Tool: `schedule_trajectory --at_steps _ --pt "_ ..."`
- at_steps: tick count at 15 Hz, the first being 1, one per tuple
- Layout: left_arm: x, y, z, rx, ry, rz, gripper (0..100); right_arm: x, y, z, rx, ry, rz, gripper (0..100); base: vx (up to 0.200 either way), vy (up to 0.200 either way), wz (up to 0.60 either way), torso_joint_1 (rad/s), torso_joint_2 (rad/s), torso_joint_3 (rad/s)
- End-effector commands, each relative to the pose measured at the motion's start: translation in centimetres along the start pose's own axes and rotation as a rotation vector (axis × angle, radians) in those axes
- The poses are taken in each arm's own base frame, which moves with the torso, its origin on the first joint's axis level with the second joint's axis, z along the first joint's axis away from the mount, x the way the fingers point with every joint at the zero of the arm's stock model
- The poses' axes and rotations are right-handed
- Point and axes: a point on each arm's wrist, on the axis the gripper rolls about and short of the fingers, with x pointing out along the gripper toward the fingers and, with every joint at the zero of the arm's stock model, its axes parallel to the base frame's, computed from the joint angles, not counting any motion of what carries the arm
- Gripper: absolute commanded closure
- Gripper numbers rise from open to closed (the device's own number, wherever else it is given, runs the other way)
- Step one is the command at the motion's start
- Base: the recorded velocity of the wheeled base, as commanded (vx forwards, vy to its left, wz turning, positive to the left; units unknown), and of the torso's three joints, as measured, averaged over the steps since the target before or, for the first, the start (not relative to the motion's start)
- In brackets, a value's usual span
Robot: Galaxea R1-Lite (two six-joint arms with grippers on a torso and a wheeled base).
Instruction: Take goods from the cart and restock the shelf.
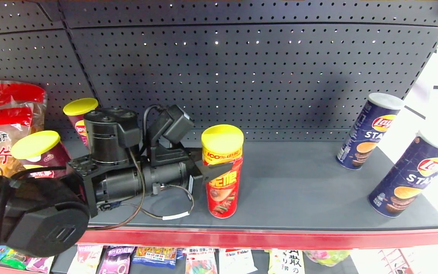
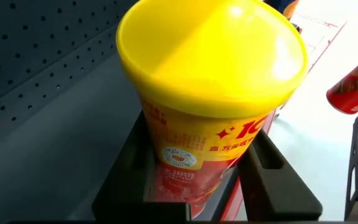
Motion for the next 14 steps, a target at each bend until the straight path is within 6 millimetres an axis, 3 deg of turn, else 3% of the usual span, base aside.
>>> schedule_trajectory --at_steps 1,14 --pt "-0.4 -0.2 0.0 0.000 0.000 -0.002 100 0.0 0.0 0.0 0.001 0.002 0.001 100 0.000 0.000 0.00 0.000 0.00 0.000" --pt "-2.0 -1.1 -1.0 -0.020 0.034 -0.012 100 0.0 0.0 0.0 0.001 0.000 0.001 100 0.000 0.000 0.00 0.000 0.00 0.000"
